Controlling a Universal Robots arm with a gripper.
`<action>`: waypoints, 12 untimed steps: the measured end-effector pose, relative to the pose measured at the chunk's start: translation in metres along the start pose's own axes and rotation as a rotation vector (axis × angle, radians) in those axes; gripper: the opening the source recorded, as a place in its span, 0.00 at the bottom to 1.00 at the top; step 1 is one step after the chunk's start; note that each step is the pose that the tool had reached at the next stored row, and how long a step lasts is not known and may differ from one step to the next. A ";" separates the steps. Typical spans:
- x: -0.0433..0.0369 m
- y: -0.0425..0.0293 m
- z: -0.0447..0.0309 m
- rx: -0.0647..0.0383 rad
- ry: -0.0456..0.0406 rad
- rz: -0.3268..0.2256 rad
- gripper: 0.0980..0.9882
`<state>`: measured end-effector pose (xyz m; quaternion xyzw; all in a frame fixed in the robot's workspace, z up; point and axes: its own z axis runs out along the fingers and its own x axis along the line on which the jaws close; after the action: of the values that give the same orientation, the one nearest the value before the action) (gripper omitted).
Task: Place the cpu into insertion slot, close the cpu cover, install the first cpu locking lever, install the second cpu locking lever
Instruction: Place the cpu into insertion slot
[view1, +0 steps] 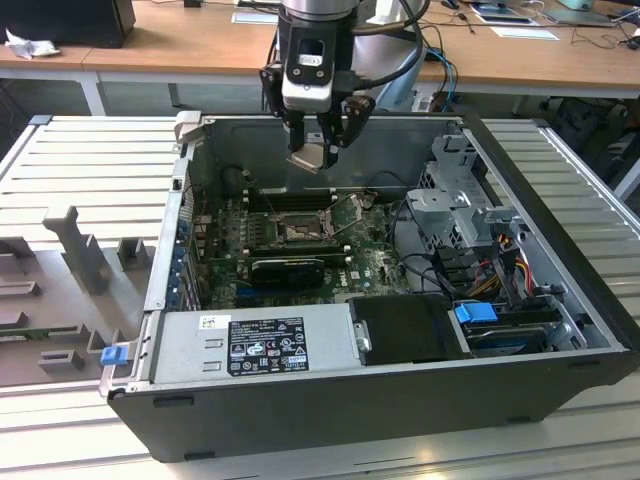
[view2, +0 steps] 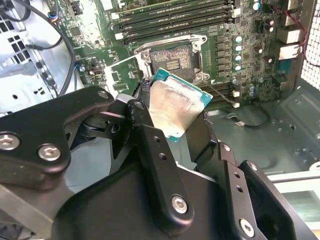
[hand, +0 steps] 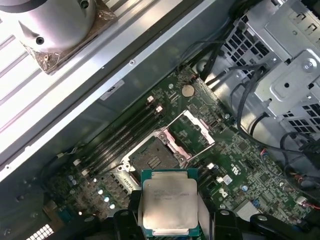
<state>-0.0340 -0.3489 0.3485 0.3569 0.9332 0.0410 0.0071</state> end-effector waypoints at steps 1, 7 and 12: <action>0.0000 0.0000 0.0002 0.000 -0.0007 0.009 0.48; 0.0000 -0.0001 0.0011 -0.001 -0.0044 0.053 0.48; 0.0000 -0.0001 0.0019 -0.001 -0.0075 0.091 0.48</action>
<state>-0.0340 -0.3488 0.3466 0.3994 0.9159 0.0406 0.0090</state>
